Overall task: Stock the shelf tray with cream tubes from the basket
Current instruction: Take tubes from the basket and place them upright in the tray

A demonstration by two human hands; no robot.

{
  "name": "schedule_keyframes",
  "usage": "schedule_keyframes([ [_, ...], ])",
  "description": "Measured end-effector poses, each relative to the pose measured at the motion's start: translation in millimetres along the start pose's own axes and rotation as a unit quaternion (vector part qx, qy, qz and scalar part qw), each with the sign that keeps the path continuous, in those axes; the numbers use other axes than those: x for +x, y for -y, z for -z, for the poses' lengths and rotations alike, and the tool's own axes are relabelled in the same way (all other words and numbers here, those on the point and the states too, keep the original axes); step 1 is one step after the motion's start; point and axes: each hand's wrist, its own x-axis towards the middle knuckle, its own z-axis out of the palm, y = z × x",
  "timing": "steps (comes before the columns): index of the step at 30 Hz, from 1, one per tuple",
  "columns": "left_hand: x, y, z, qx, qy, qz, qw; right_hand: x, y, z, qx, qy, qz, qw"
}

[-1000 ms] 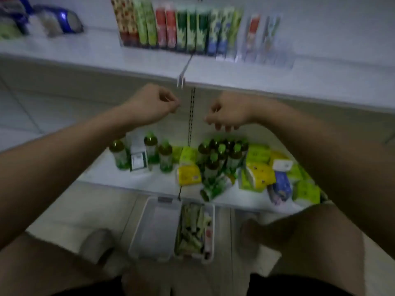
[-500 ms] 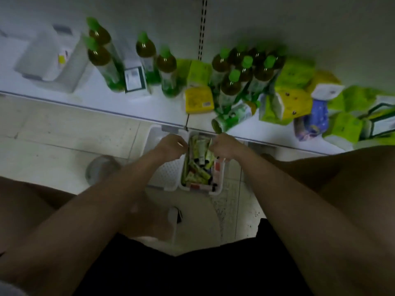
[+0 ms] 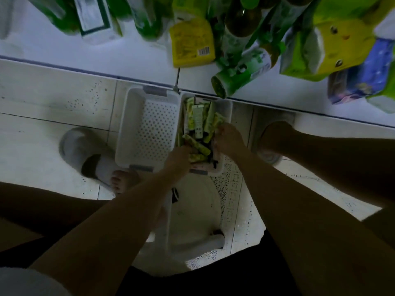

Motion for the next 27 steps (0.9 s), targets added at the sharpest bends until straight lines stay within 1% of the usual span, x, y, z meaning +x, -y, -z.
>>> schedule_keyframes([
  [2,-2,4,1,-0.023,-0.025,-0.008,0.999,9,7,-4,0.055,-0.069,0.027,0.996],
  [3,-3,7,3,-0.042,-0.037,-0.013,0.998,14,13,-5,0.081,-0.091,0.029,0.992],
  [4,-3,13,5,-0.061,-0.049,-0.022,0.997,20,19,-8,0.095,-0.091,0.033,0.991],
  [6,-2,19,19,-0.149,-0.07,-0.03,0.986,30,32,-17,0.049,-0.045,0.048,0.997],
  [7,-2,22,26,-0.211,-0.078,-0.025,0.974,35,36,-22,0.003,-0.016,0.048,0.999],
  [9,0,25,40,-0.336,-0.083,0.001,0.938,39,40,-29,-0.064,0.008,0.044,0.997],
  [11,3,26,56,-0.443,-0.072,0.028,0.893,37,38,-26,-0.041,0.016,0.048,0.998],
  [12,4,25,64,-0.481,-0.058,0.034,0.874,35,36,-20,0.0,0.021,0.045,0.999],
  [13,3,24,71,-0.503,-0.042,0.034,0.862,33,33,-13,0.06,0.03,0.032,0.997],
  [15,1,23,81,-0.528,-0.023,0.029,0.848,27,29,2,0.208,0.076,-0.012,0.975],
  [17,-2,18,91,-0.549,-0.014,0.03,0.835,18,26,11,0.324,0.137,-0.052,0.935],
  [19,-5,10,100,-0.557,-0.015,0.029,0.83,10,26,16,0.406,0.174,-0.071,0.894],
  [21,-10,0,111,-0.554,-0.016,0.019,0.832,2,34,20,0.453,0.17,-0.07,0.872],
  [22,-13,-4,117,-0.55,-0.019,0.007,0.835,-2,39,23,0.454,0.16,-0.062,0.874],
  [24,-21,-13,129,-0.538,-0.023,-0.018,0.843,-11,53,31,0.427,0.141,-0.045,0.892],
  [27,-36,-25,153,-0.521,-0.035,-0.061,0.851,-28,77,54,0.378,0.141,-0.01,0.915],
])
